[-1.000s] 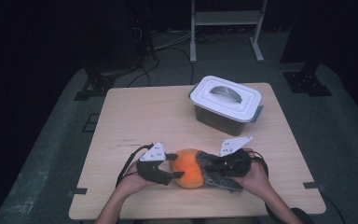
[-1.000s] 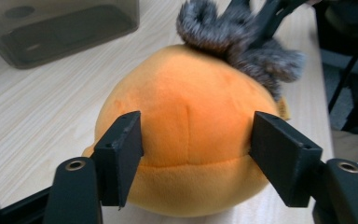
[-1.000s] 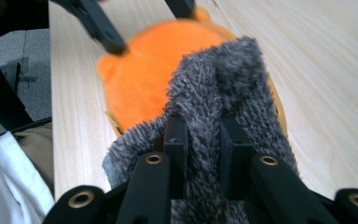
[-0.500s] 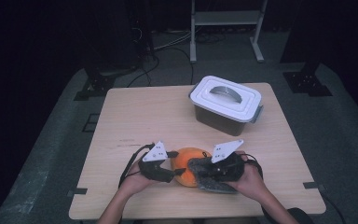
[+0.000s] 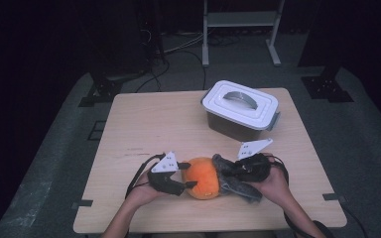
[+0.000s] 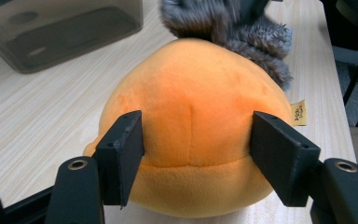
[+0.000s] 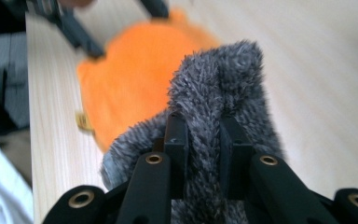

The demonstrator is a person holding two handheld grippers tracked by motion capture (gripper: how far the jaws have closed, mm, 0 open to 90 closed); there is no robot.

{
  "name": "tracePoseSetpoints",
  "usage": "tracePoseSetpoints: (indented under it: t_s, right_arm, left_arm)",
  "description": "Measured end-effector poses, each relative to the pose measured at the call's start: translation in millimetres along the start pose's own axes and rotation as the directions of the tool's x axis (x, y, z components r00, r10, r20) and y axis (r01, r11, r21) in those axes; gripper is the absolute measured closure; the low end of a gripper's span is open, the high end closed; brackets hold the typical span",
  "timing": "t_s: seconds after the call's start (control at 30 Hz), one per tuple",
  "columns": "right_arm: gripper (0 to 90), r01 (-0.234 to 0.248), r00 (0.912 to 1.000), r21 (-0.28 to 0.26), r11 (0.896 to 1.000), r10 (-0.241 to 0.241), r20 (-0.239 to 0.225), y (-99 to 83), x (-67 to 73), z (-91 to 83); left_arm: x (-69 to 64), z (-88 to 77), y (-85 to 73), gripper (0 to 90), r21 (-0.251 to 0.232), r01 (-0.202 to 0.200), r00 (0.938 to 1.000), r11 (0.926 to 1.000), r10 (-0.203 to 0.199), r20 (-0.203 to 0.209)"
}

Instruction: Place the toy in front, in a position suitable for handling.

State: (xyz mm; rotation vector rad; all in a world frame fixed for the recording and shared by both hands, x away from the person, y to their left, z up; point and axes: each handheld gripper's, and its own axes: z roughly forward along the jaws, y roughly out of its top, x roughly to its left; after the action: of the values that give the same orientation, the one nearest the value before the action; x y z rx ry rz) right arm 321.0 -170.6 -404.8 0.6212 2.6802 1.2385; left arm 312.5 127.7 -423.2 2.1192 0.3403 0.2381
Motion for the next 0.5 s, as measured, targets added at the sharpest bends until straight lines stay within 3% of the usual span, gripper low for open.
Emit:
tracePoseSetpoints:
  t_s: [0.07, 0.2, 0.3, 0.4, 0.5]
  right_arm:
    - [75.5, 0.008, 0.9999, 0.018, 1.000, -0.008, -0.008, -0.8, 3.2, 2.9]
    - [75.8, 0.022, 0.9992, 0.044, 0.999, -0.020, -0.035, -3.4, 10.2, 2.8]
    - [75.9, 0.029, 0.9971, 0.069, 0.997, -0.025, -0.072, -6.9, 14.4, 2.3]
    - [75.9, 0.041, 0.9969, 0.061, 0.997, -0.037, -0.069, -4.3, 18.0, -2.6]
    - [76.1, 0.043, 0.9958, -0.018, 0.999, -0.044, -0.080, 4.3, 20.1, -10.2]
  left_arm:
    - [0.7, -1.0, 0.3, 33.5, 0.002, 0.002, 1.0000, 1.0000, -0.002, -0.010]
    - [6.0, -3.5, -2.2, 31.5, -0.013, 0.062, 0.9977, 0.9980, -0.062, -0.026]
    - [8.6, -2.5, -5.5, 30.2, -0.016, 0.106, 0.9944, 0.9943, -0.106, -0.005]
    - [6.8, -1.9, -4.3, 30.4, -0.019, 0.099, 0.9951, 0.9949, -0.099, -0.005]
    - [3.1, -0.3, -2.2, 31.6, -0.026, 0.062, 0.9981, 0.9977, -0.062, 0.004]
